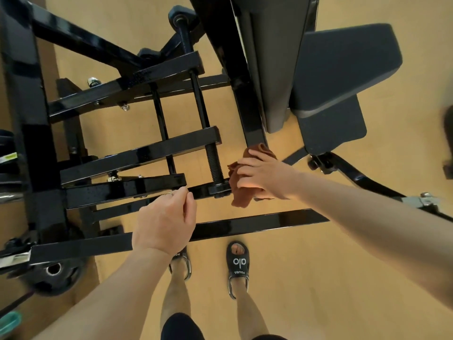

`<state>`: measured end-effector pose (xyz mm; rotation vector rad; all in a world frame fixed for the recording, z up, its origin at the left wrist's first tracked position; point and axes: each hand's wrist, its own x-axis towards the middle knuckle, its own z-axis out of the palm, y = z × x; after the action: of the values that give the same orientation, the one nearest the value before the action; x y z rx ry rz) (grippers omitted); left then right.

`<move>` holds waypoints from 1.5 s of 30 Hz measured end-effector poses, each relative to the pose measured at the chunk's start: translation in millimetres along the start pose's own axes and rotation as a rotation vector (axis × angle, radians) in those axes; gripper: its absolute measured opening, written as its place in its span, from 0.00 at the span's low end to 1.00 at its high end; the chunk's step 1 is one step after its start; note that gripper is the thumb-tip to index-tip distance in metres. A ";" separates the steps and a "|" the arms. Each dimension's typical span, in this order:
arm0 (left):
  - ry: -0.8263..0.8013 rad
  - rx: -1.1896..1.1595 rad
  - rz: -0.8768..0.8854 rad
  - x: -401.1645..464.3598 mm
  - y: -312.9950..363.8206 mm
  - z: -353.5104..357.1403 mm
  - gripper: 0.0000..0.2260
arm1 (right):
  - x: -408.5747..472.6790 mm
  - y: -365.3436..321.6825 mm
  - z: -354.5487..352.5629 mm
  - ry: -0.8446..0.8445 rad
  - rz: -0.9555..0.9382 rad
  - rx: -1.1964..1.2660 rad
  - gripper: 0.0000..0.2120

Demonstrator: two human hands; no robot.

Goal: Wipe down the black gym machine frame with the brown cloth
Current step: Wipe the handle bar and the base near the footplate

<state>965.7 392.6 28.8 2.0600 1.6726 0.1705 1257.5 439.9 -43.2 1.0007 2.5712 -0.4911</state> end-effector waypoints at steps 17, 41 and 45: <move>-0.159 0.043 0.147 6.6 -7.4 -4.1 0.15 | 0.5 -66.6 -36.9 0.086 0.712 0.734 0.14; -0.349 -0.218 0.994 -44.7 284.6 -124.1 0.15 | -251.5 -264.9 -211.0 1.813 1.399 1.931 0.12; -0.289 -0.335 1.110 -77.1 318.3 -138.2 0.14 | -291.7 -290.2 -234.6 1.951 1.385 1.697 0.04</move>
<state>1176.5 314.3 304.1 2.3430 0.1793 0.4383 1215.6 171.4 344.8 -1.4972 0.1314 0.5033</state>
